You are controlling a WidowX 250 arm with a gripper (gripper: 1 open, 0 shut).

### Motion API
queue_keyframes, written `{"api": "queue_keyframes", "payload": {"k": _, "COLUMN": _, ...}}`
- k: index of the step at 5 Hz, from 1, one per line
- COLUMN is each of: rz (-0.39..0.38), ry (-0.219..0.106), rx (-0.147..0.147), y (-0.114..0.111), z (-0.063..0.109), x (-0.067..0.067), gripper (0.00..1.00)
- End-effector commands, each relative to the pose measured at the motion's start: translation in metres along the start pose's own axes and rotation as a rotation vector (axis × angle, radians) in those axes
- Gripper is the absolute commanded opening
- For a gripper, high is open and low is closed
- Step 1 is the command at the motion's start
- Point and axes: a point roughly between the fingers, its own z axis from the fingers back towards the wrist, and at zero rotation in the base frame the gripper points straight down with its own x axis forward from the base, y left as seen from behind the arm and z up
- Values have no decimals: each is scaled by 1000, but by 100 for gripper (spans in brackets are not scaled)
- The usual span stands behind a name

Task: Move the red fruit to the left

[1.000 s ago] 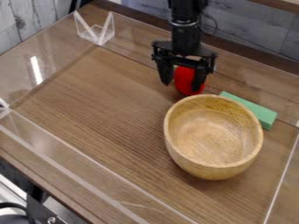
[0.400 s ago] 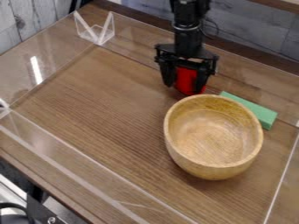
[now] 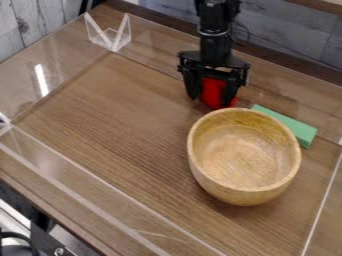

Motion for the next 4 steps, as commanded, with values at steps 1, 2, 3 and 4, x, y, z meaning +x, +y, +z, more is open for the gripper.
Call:
{"api": "queue_keyframes", "payload": {"k": 1, "rz": 23, "ry": -83, "rx": 2, "y": 7, "z": 15, "x": 18, "gripper": 100}}
{"api": "queue_keyframes", "payload": {"k": 2, "rz": 32, "ry": -89, "rx": 4, "y": 9, "z": 12, "x": 21, "gripper": 100}}
{"api": "queue_keyframes", "payload": {"k": 3, "rz": 38, "ry": -94, "rx": 7, "y": 12, "z": 10, "x": 22, "gripper": 0}}
{"api": "queue_keyframes", "payload": {"k": 4, "rz": 45, "ry": -106, "rx": 4, "y": 15, "z": 11, "x": 23, "gripper": 0}}
